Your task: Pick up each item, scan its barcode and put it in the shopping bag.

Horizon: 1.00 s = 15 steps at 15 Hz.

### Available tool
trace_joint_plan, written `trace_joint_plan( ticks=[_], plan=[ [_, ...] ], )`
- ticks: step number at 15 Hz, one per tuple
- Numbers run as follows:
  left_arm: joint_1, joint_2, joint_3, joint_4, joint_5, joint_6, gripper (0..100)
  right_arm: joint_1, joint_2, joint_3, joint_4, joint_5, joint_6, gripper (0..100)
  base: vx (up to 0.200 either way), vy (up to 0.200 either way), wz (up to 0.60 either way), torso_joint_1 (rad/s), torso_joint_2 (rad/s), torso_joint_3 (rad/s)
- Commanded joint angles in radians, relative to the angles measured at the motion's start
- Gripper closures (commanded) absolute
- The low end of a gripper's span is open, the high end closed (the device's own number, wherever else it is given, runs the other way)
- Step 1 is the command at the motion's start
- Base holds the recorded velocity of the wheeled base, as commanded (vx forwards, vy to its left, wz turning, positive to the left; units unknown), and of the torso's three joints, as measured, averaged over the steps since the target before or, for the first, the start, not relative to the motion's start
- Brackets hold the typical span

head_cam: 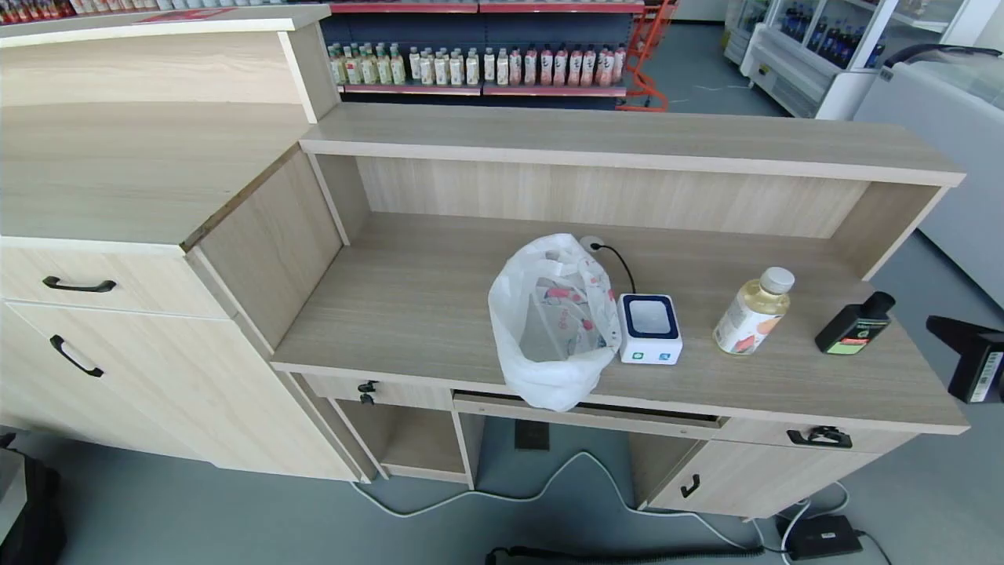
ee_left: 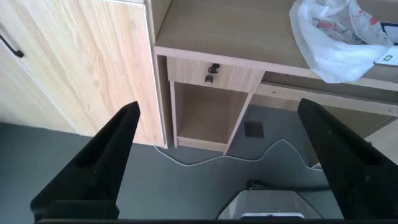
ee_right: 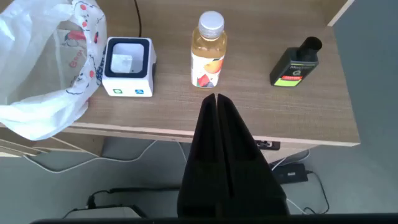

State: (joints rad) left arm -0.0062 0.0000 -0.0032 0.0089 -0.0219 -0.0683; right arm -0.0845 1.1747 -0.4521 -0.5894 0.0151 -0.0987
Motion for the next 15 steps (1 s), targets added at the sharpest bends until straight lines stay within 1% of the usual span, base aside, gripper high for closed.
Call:
trace_joint_plan(
  ticks=[1,3,4,6,8,10,13,14,15],
  plan=[
    [0.0,0.0,0.0,-0.004,0.011,-0.002,0,-0.001,0.117,0.023,-0.058,-0.017,-0.021,100,0.0,0.0,0.0,0.0,0.0,0.0],
    [0.0,0.0,0.002,-0.006,0.007,-0.019,0,-0.003,0.138,0.018,-0.089,-0.018,-0.021,100,0.0,0.0,0.0,0.0,0.0,0.0],
    [0.0,0.0,0.002,-0.006,0.004,-0.019,0,-0.003,0.141,0.026,-0.089,-0.018,-0.021,100,0.0,0.0,0.0,0.0,0.0,0.0],
    [0.0,0.0,0.002,-0.004,0.002,-0.015,0,-0.008,0.155,0.041,-0.089,-0.021,-0.021,100,0.2,0.0,0.0,0.002,0.0,0.015],
    [0.0,0.0,0.002,-0.004,0.002,-0.013,0,-0.038,0.195,0.047,-0.098,-0.021,-0.021,100,0.2,0.0,0.0,-0.007,-0.01,0.012],
    [0.0,0.0,0.002,-0.006,0.01,-0.019,0,-0.055,0.24,0.049,-0.152,-0.021,-0.022,100,0.2,0.0,0.0,0.012,0.01,0.0],
    [0.0,0.0,0.002,-0.006,0.007,-0.021,0,-0.06,0.269,0.093,-0.213,-0.023,-0.027,100,0.0,0.0,0.0,0.0,0.0,0.0],
    [0.0,0.0,0.002,-0.006,0.007,-0.021,0,-0.06,0.264,0.135,-0.214,-0.024,-0.036,0,0.0,0.0,0.0,0.0,0.0,0.0],
    [0.0,0.0,0.002,-0.006,0.007,-0.021,0,-0.061,0.263,0.165,-0.219,-0.038,-0.045,0,0.0,0.0,0.0,0.0,0.0,0.0]
  ],
)
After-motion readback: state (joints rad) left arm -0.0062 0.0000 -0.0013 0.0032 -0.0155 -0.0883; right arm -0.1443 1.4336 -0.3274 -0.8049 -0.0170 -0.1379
